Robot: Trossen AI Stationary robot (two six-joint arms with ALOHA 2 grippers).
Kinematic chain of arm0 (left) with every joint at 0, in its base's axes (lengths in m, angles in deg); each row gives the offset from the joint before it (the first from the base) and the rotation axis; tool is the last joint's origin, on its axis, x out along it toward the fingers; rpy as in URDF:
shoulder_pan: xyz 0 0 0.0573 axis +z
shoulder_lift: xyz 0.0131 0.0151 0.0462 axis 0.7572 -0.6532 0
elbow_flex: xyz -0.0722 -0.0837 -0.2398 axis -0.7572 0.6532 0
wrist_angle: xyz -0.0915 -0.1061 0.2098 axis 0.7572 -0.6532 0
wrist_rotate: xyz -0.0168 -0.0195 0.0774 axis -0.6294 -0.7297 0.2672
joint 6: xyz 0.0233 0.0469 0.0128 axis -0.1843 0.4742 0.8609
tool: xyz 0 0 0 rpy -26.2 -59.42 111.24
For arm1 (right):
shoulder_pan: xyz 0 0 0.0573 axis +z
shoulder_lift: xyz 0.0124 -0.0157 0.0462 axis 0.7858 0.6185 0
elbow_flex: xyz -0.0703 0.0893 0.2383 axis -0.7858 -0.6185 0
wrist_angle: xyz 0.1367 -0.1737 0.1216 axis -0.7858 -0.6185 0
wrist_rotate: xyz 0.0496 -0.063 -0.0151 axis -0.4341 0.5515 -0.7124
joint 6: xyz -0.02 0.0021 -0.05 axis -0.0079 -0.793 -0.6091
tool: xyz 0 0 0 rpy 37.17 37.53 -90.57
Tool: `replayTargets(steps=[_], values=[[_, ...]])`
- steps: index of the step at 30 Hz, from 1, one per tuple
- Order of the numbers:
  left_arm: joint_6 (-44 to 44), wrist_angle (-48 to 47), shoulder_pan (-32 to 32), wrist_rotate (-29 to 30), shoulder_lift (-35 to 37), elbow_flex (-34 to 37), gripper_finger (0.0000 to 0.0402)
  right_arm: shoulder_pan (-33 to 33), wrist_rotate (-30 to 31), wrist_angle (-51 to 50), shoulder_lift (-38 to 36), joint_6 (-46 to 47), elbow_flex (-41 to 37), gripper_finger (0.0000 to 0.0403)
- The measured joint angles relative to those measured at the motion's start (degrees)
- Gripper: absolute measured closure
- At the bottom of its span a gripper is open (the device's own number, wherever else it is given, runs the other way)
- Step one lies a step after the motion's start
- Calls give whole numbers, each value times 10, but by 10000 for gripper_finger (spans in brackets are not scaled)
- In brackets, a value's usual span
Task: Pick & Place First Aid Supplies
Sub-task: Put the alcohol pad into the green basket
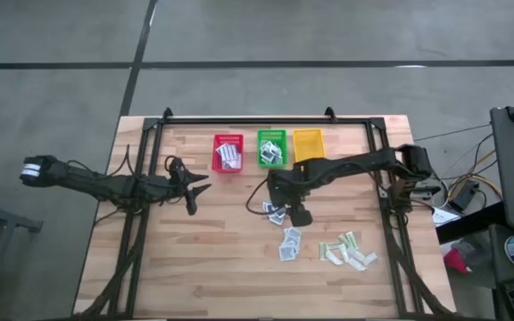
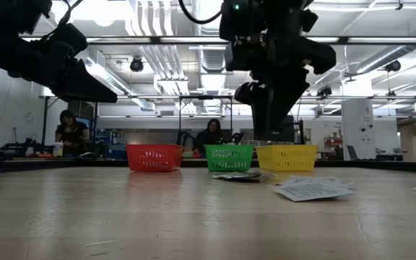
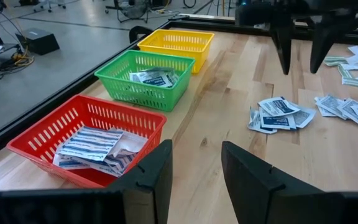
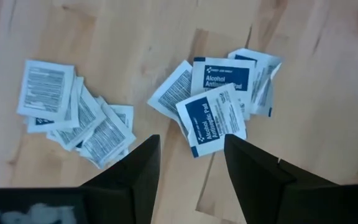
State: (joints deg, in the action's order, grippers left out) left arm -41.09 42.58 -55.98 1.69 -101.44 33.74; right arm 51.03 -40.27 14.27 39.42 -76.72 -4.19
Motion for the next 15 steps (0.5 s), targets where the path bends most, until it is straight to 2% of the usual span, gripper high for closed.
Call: replayTargets(steps=[15], values=[[1,2,0,0,0,0,268,-8,0,15,75,-35,1,218]])
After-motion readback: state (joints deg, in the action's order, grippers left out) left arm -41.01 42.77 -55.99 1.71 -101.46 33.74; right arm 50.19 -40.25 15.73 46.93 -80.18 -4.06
